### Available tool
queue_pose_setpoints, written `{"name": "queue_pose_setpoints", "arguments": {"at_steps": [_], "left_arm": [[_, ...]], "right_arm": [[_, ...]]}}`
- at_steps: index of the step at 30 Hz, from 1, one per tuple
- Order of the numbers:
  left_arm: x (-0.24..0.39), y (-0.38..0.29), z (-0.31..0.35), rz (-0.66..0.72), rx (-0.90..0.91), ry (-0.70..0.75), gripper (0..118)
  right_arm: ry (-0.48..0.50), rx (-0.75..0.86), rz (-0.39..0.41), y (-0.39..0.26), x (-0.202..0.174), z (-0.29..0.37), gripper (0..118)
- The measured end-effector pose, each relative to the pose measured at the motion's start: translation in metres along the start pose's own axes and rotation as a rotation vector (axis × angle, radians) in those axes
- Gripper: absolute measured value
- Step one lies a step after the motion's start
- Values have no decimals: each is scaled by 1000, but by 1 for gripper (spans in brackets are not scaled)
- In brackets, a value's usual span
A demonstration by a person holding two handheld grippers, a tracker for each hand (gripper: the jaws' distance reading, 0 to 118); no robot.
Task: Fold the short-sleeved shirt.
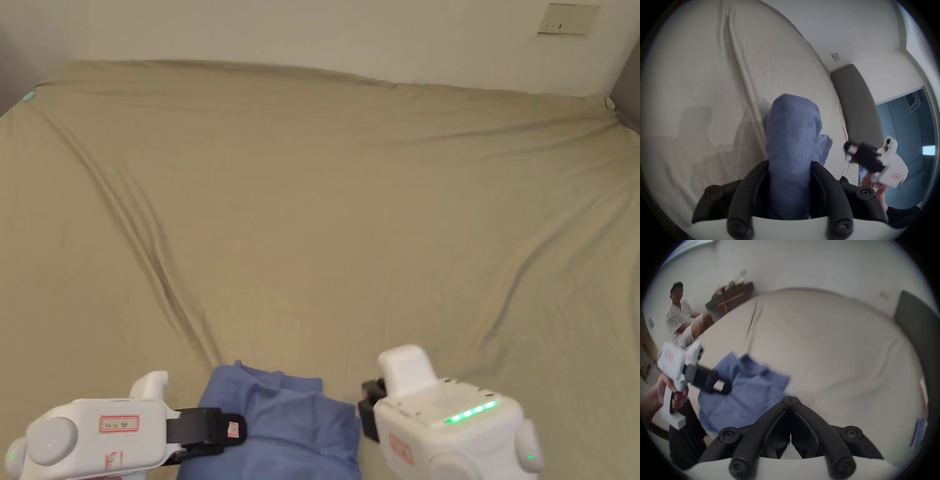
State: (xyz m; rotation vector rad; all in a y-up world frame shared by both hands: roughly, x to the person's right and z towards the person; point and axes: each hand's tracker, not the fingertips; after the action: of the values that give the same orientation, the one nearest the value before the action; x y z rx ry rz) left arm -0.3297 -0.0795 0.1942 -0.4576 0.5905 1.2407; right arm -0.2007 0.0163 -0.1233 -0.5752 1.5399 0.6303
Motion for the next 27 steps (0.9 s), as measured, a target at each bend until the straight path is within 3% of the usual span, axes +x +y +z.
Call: {"name": "queue_pose_setpoints", "arguments": {"at_steps": [4,8,14,27], "left_arm": [[7,-5,38,-54,75,108,27],[-2,-6,81,-108,117,258,27],[-18,-4,124,-142,176,439,27],[-107,29,197,-213,208,814,27]], "right_arm": [[-196,166,85,40,7,49,0],[-266,277,81,67,3,79,0],[-252,341,82,75,-14,85,0],[-244,300,111,75,-52,65,0]]}}
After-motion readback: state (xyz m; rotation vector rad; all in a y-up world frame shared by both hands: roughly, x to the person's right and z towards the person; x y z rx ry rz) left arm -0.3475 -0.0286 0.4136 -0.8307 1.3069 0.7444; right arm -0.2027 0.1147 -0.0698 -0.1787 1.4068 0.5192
